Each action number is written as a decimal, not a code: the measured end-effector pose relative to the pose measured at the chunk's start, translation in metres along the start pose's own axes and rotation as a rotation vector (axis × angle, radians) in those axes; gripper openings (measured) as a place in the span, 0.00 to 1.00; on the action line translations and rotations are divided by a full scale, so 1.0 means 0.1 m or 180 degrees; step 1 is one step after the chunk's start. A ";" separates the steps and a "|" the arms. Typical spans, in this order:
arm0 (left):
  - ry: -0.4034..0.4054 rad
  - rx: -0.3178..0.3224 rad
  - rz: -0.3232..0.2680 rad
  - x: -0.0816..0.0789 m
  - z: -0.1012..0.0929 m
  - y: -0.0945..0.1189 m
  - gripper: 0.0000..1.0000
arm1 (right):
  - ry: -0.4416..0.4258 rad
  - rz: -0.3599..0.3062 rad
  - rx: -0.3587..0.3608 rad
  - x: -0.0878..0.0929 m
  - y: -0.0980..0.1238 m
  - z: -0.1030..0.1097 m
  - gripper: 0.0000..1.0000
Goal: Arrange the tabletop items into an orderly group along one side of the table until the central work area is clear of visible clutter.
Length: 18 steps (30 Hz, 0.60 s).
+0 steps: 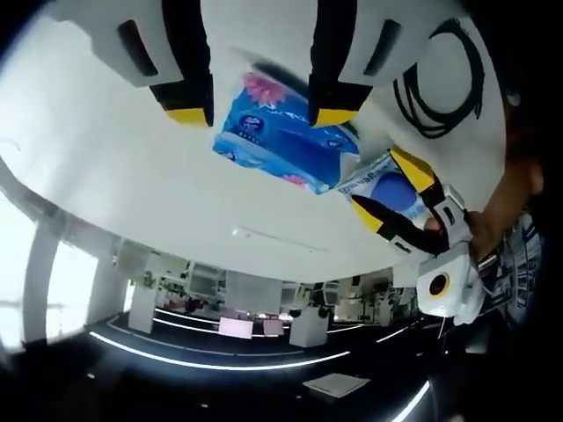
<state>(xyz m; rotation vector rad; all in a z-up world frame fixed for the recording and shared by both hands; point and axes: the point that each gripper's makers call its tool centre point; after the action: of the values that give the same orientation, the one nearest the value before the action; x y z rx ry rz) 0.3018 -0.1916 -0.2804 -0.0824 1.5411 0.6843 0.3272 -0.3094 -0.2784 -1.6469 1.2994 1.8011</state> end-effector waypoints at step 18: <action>0.0098 -0.0007 -0.0039 0.04 0.09 -0.17 0.33 | -0.0138 0.0018 0.0005 0.12 -0.10 -0.08 0.24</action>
<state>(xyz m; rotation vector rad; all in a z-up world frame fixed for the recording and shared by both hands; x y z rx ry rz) 0.3170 -0.2001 -0.2904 -0.1043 1.5681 0.6777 0.3369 -0.3147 -0.2919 -1.5960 1.2878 1.8284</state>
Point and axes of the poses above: the point that each gripper's makers call its tool centre point, and the gripper's own axes: y roughly backward along the fingers, z roughly to its left, x roughly out of its underside, and after that the axes turned 7 degrees about -z, right-handed
